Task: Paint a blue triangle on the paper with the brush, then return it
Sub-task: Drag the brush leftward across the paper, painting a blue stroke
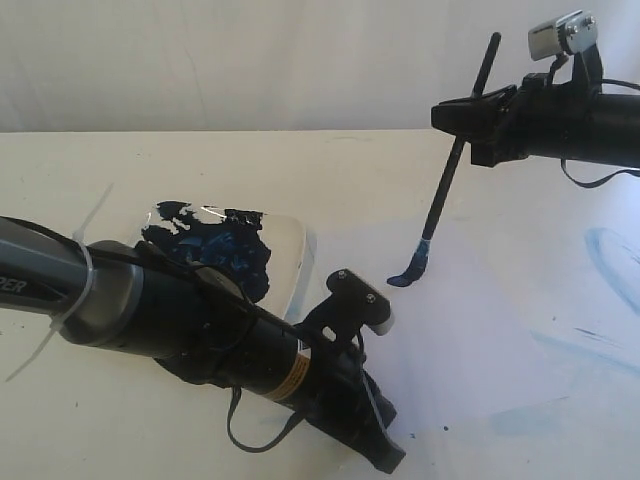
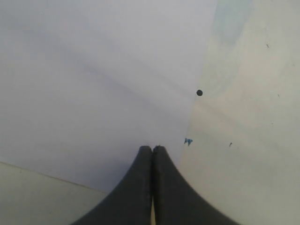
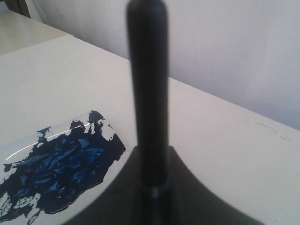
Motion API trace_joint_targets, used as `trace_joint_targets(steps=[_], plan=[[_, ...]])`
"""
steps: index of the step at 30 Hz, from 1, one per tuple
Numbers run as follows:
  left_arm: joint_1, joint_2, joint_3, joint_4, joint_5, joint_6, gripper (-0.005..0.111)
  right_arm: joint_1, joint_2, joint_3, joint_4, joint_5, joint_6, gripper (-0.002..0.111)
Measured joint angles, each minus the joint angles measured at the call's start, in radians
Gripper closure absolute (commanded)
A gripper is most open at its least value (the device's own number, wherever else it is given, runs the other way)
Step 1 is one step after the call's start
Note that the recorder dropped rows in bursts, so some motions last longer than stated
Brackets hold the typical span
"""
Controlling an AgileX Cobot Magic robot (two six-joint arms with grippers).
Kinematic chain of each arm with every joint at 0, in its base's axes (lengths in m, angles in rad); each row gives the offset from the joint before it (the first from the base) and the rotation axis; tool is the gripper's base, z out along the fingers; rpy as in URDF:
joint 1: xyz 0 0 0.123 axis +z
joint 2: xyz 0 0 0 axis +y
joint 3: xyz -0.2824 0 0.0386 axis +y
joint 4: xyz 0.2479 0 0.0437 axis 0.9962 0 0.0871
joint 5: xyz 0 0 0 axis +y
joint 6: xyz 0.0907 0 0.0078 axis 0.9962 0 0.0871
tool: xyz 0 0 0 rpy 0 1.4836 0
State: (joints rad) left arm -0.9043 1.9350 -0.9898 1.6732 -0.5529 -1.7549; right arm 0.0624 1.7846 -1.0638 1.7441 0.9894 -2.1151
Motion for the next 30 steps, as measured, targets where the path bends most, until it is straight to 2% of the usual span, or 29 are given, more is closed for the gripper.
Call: trace_joint_targets(steps=[30], plan=[[0.0,0.0,0.0,0.0,-0.002,0.0,0.107,-0.131,-0.048,0.0,-0.048,-0.014,0.004,0.108]])
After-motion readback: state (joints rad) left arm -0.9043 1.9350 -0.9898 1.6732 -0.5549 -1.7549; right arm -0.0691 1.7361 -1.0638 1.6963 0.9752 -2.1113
